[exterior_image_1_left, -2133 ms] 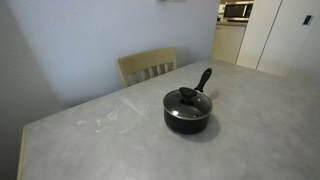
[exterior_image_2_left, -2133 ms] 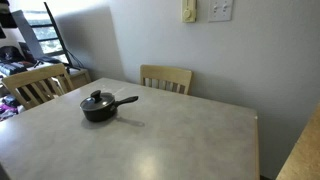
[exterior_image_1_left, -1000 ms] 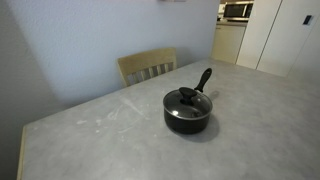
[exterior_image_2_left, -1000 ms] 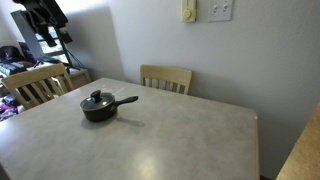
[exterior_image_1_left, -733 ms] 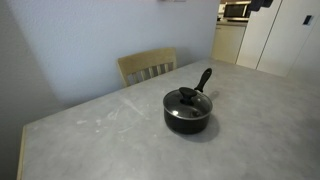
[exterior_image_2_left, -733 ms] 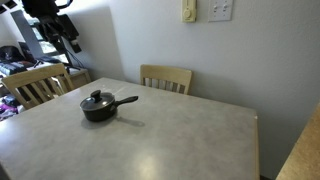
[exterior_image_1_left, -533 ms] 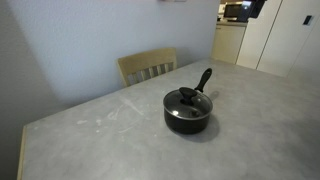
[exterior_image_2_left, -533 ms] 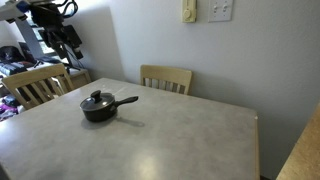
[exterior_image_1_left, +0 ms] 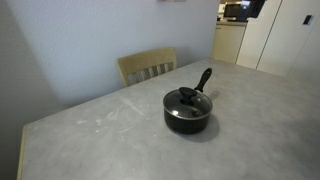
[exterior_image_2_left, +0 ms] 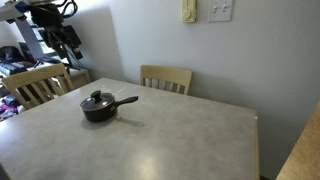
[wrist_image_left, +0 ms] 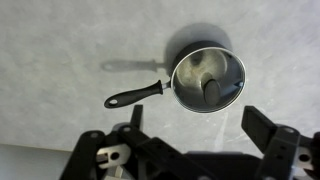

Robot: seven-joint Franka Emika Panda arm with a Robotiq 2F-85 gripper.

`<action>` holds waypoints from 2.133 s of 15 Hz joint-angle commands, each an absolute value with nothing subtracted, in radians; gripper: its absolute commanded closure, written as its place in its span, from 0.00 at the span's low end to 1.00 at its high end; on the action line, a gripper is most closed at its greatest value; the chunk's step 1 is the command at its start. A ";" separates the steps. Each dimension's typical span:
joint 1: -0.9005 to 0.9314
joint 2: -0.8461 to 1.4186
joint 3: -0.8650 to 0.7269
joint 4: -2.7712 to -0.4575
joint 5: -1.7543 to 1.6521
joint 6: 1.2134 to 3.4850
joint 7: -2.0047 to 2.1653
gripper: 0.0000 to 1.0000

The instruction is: Remove the glass lid from the pot and place it on the table

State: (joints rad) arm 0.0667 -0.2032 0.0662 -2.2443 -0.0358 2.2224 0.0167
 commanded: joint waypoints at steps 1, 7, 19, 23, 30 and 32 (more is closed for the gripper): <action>0.072 -0.111 0.070 -2.202 -0.020 2.233 0.006 0.00; 0.091 0.084 0.087 -2.079 -0.037 2.243 -0.022 0.00; 0.135 0.262 0.114 -1.943 -0.043 2.239 -0.017 0.00; 0.139 0.306 0.102 -1.939 -0.047 2.284 0.059 0.00; 0.138 0.422 0.095 -1.907 -0.031 2.354 0.096 0.00; 0.141 0.454 0.096 -1.885 -0.034 2.367 0.087 0.00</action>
State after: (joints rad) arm 0.1355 0.3999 0.0993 -1.9314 -0.0407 2.3457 0.0956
